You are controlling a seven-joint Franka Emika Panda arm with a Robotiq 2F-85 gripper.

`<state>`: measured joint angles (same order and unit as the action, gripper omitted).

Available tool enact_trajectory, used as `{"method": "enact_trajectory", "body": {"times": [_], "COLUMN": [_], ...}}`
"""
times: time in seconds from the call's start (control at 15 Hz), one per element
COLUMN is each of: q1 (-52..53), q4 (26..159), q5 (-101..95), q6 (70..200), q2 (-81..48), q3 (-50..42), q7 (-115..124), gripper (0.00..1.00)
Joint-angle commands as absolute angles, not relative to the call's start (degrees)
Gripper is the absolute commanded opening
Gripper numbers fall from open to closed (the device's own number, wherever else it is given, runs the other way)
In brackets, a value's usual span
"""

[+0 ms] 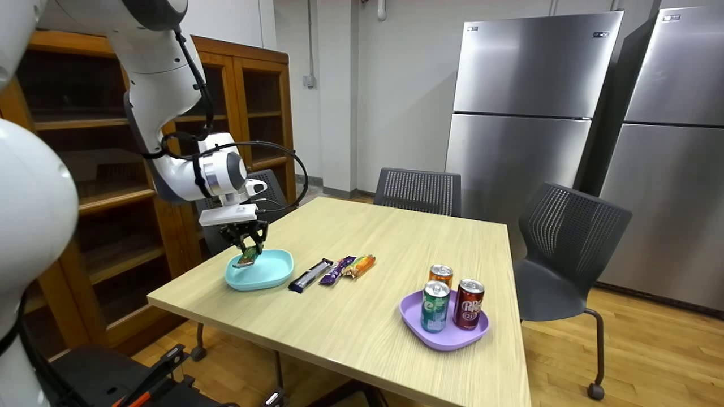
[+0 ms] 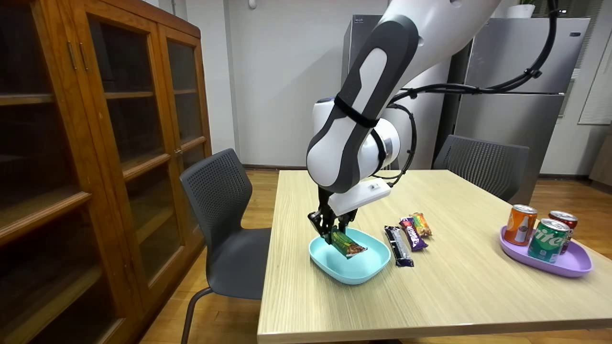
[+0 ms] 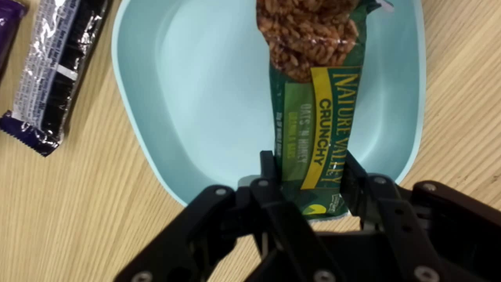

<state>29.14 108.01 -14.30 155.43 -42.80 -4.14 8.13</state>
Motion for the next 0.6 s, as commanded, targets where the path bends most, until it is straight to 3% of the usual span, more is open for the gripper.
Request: {"method": "enact_trajectory", "body": {"times": [0.0, 0.53], "q1": [28.7, 27.88], "q4": [108.7, 107.47], "q5": [-15.97, -15.71], "q6": [153.76, 151.7], "q2": [-42.05, -43.89], "q3": [-2.99, -1.63], "q7": [8.76, 7.33], "gripper": [0.17, 0.17]}}
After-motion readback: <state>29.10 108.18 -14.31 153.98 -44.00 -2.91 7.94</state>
